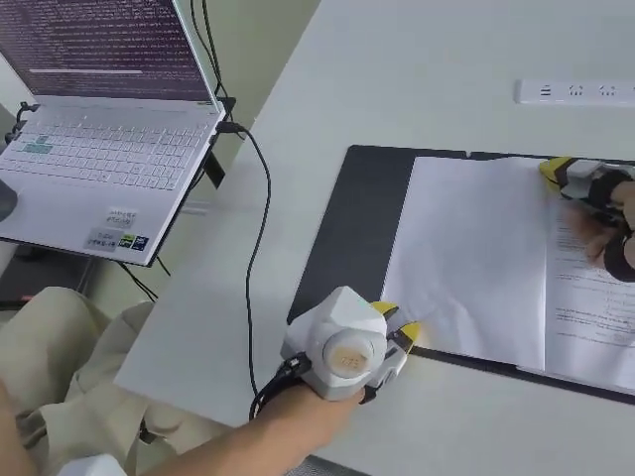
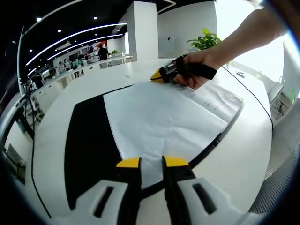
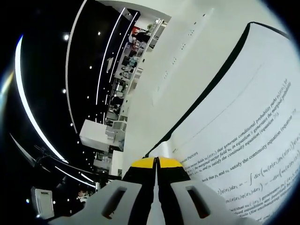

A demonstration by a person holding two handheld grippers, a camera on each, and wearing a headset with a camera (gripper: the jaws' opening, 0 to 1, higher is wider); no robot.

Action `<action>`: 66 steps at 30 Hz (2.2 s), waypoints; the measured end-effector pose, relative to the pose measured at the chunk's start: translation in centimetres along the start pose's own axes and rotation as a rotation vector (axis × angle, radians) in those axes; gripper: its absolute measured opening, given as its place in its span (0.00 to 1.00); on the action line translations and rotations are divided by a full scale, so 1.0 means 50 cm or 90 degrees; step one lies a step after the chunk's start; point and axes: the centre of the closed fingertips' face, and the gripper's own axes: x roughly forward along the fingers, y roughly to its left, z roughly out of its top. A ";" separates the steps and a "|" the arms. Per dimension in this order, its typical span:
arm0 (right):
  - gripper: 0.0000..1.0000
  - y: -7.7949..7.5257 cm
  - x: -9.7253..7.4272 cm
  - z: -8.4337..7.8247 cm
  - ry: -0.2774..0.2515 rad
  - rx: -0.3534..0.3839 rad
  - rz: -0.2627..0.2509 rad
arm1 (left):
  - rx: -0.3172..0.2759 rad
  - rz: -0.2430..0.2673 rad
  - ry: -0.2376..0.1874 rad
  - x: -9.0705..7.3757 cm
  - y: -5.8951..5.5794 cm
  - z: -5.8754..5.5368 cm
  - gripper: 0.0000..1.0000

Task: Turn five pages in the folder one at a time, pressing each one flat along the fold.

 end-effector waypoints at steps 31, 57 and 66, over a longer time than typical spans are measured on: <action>0.00 -0.009 -0.082 -0.083 0.075 -0.007 0.022 | 0.000 0.001 0.004 -0.002 -0.003 0.002 0.16; 0.00 -0.009 -0.164 -0.166 0.141 0.005 0.050 | 0.000 0.003 -0.001 -0.003 -0.003 0.002 0.15; 0.00 -0.013 -0.190 -0.198 0.161 0.001 0.055 | -0.003 0.004 -0.001 -0.002 -0.002 0.001 0.15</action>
